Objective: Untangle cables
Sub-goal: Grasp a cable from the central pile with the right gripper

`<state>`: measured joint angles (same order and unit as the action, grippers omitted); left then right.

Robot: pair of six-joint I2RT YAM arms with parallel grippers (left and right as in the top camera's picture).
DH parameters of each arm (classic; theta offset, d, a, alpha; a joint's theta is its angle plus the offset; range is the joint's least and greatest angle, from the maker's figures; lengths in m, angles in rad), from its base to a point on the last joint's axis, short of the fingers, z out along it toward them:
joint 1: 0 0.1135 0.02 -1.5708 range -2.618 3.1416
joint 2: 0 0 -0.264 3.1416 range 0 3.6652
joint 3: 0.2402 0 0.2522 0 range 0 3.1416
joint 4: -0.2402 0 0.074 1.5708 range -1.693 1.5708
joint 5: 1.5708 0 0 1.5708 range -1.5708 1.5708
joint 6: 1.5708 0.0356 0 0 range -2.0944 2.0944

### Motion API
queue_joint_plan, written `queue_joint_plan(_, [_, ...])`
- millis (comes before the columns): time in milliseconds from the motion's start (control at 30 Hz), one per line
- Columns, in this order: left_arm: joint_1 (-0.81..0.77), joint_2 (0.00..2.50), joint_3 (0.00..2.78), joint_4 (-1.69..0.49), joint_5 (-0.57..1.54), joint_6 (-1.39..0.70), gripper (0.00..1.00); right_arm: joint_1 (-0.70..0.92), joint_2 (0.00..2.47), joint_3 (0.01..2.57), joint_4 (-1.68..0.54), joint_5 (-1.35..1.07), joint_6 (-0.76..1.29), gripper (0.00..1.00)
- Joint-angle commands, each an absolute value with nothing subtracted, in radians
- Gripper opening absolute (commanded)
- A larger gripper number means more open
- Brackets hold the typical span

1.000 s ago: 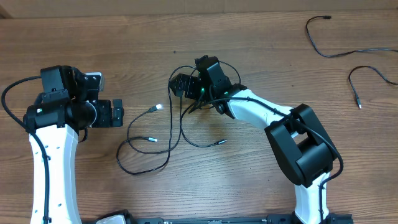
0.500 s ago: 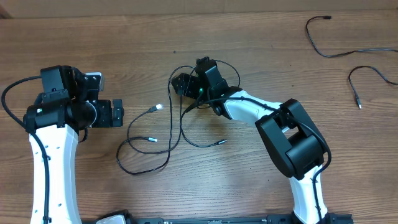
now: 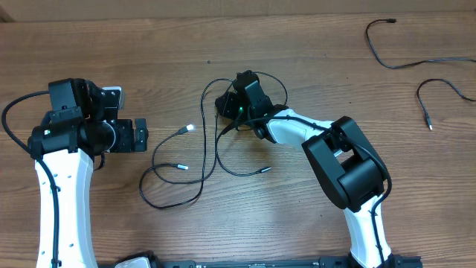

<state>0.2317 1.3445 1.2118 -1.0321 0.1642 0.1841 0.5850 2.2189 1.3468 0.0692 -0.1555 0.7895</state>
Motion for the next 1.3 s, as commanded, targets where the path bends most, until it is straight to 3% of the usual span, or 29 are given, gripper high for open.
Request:
queue_joint_plan(0, [0.242, 1.337, 1.228, -1.032, 0.166, 0.198, 1.0, 0.59, 2.252, 1.341, 0.062, -0.146, 0.789, 0.17])
queue_joint_plan(100, [0.242, 1.337, 1.228, -1.032, 0.166, 0.198, 1.0, 0.59, 2.252, 1.341, 0.059, -0.147, 0.789, 0.04])
queue_joint_plan(333, [0.242, 1.337, 1.228, -1.032, 0.166, 0.198, 1.0, 0.581, 2.249, 1.342, 0.059, -0.167, 0.789, 0.04])
queue_joint_plan(700, [0.242, 1.337, 1.228, -1.032, 0.166, 0.198, 1.0, 0.54, 2.131, 1.342, -0.012, -0.395, 0.709, 0.04])
queue_joint_plan(1267, [0.242, 1.337, 1.228, -1.032, 0.165, 0.198, 1.0, 0.542, 1.574, 1.342, -0.415, -0.236, 0.607, 0.04])
